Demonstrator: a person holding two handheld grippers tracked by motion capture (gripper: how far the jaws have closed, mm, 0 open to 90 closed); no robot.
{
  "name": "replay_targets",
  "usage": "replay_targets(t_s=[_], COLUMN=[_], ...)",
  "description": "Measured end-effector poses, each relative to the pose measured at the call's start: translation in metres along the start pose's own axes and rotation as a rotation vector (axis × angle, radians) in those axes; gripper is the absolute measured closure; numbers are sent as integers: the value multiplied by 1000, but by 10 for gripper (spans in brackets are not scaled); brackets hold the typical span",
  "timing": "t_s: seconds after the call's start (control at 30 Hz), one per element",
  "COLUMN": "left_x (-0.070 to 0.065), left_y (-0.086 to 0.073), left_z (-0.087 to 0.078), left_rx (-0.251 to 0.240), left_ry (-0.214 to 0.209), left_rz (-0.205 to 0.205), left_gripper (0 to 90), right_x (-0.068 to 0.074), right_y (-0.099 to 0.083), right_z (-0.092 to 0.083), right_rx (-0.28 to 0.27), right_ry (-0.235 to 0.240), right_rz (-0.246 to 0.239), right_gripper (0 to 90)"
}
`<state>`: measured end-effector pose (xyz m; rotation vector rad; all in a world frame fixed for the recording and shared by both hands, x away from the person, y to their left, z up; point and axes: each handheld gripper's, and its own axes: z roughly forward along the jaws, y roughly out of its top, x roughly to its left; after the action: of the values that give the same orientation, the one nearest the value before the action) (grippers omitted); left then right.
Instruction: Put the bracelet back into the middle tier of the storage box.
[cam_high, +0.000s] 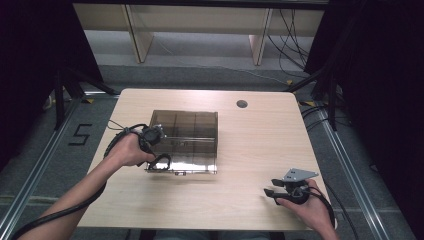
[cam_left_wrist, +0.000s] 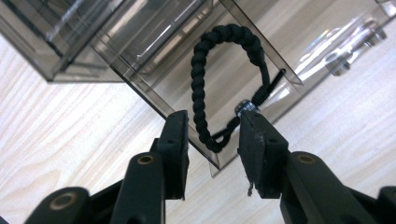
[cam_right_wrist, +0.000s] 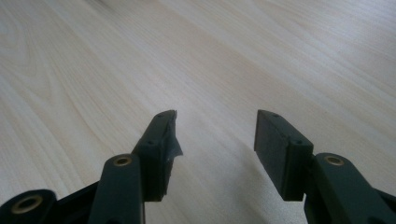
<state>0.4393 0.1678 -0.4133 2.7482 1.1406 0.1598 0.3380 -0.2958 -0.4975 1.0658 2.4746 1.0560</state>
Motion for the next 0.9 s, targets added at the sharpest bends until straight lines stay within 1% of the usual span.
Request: replay_targets(t_s=[0.03, 0.07, 0.13, 0.2, 0.27, 0.3, 0.33, 0.37, 0.4, 0.43, 0.47, 0.5, 0.53, 0.6, 0.63, 0.67, 0.77, 0.8, 0.83, 0.87, 0.9], left_x=[0, -2, -4, -7, -9, -11, -12, -13, -15, -17, -18, -19, -20, -22, -23, -23, -26, -27, -28, -28, -30], left_y=[-2, -4, -9, -15, -20, -22, -24, -25, -28, -30, -32, -34, -37, -42, -45, -47, -54, -57, -60, -62, -65], left_z=[-1, -1, -3, -3, -5, -5, -6, -7, -8, -8, -10, -11, -11, -12, -12, -11, -11, -11, -11, -12, -12], left_rx=[11, 3, 2, -11, -14, -31, -23, -24, -32, -51, -43, -45, -49, -56, -60, -59, -69, -74, -78, -81, -91], left_ry=[5, 1, 4, 4, 6, 7, 10, 10, 9, 10, 12, 13, 15, 14, 15, 14, 13, 13, 10, 10, 12], left_rz=[20, 9, 26, 23, 36, 22, 40, 44, 44, 40, 48, 48, 53, 51, 45, 52, 50, 50, 48, 49, 44], left_gripper=[607, 603, 591, 587, 580, 574, 571, 566, 564, 562, 560, 557, 554, 548, 546, 543, 535, 534, 532, 528, 526], right_x=[0, 0, 0, -1, -1, -1, 0, 1, 1, 1, 0, 0, 3, 2, 2, 2, 1, 2, 3, 3, 1], right_y=[0, 0, 0, 0, 0, 0, 0, 0, 0, 0, 0, 0, 0, 0, 0, 0, 0, 0, 0, 0, 0], right_z=[0, 0, 0, 0, 0, 0, 0, -1, -1, -1, -1, -1, -1, -1, -1, -1, -1, 0, -1, -1, 0], right_rx=[-1, -1, -3, -5, -4, -5, -5, -2, -3, -3, -3, -4, -1, -10, -7, -9, -11, -14, -8, -8, -19], right_ry=[0, 2, 2, 5, 6, 6, 6, 3, 2, 1, 1, 1, 6, 1, 3, -2, -2, -1, -1, -1, -2], right_rz=[-3, -1, -1, -5, -6, -5, -4, 6, 4, 5, 4, 5, 32, 15, 22, 20, 5, 10, 29, 26, 6], right_gripper=[494, 494, 494, 494, 494, 493, 493, 493, 492, 492, 492, 492, 492, 492, 491, 491, 491, 491, 490, 490, 490])
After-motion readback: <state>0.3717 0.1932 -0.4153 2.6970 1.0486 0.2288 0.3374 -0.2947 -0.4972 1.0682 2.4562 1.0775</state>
